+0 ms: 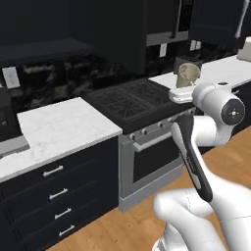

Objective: Gather all objects into one cabinet and sort the glasses and bowls to opposite sides.

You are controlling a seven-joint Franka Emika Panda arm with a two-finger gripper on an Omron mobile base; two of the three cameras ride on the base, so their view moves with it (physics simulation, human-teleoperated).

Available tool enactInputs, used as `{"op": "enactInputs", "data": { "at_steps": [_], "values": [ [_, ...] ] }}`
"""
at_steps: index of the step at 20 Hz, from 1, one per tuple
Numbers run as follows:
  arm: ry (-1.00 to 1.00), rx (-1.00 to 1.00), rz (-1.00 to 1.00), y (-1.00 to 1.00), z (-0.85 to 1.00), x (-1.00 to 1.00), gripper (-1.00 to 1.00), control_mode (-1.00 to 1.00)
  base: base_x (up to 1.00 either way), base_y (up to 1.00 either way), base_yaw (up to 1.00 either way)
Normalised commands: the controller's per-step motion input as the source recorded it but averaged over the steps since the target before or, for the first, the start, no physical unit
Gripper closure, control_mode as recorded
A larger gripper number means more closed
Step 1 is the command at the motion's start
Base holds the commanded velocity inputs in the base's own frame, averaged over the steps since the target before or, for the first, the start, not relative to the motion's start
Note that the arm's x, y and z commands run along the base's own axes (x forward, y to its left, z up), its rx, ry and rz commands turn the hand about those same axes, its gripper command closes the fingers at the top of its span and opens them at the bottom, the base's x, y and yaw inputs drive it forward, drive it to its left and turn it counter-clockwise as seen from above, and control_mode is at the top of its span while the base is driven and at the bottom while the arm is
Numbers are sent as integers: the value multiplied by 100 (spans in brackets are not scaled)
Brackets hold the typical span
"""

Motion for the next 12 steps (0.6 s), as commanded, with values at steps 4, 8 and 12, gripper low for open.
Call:
{"op": "enactInputs", "data": {
  "at_steps": [4,8,12],
  "values": [
    [0,0,0,0,0,0,100,100,-12,-100,14],
    [0,0,0,0,0,0,100,100,-14,-100,14],
    [0,0,0,0,0,0,100,100,-47,-97,18]
  ]
}}
